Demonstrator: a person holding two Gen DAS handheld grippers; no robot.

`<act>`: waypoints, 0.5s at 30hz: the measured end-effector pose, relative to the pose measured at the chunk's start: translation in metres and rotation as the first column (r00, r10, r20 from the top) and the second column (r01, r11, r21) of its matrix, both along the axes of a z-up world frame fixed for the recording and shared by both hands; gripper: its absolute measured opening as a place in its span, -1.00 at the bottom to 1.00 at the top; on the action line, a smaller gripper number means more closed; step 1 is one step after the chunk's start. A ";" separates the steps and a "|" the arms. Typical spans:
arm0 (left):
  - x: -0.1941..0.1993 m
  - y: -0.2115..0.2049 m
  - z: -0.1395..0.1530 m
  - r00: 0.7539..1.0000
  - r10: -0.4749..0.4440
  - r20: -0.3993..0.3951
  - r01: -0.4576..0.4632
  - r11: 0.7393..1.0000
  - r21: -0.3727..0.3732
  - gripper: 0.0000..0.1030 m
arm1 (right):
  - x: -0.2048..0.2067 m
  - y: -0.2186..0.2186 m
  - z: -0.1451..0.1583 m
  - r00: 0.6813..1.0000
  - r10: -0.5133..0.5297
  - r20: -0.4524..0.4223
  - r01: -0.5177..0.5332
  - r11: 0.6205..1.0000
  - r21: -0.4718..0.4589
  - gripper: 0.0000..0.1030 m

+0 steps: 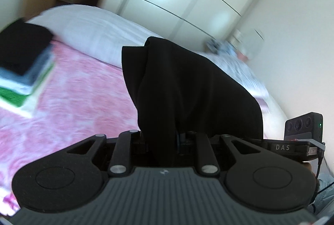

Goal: Fold clothes
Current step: 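Lift the folded trousers with both tools and carry them toward the clothes stack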

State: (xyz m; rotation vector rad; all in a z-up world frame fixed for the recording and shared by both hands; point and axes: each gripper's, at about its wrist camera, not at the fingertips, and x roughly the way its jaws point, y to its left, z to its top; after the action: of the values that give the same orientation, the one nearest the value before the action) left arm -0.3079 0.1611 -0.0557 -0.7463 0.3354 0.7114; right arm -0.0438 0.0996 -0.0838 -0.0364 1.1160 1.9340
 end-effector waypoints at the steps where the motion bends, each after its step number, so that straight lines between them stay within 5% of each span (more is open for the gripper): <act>1: -0.010 0.000 0.000 0.999 0.032 0.009 -0.032 0.999 -0.001 -0.68 | -0.008 0.010 0.002 1.000 0.030 0.009 -0.030 1.000 0.000 -0.60; 8: -0.061 0.001 0.004 0.973 0.224 0.051 -0.225 0.974 0.009 -0.68 | -0.052 0.070 0.001 0.978 0.206 0.040 -0.207 0.978 0.019 -0.60; 15: -0.093 0.051 0.003 0.970 0.232 0.077 -0.234 0.972 0.016 -0.68 | -0.057 0.105 0.000 0.959 0.277 0.058 -0.280 0.959 0.051 -0.60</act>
State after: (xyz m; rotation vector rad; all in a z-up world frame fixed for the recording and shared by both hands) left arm -0.4005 0.2121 -0.0524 -0.7940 0.1717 0.9055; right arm -0.1012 0.2049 -0.0834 -0.2196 1.0649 2.2019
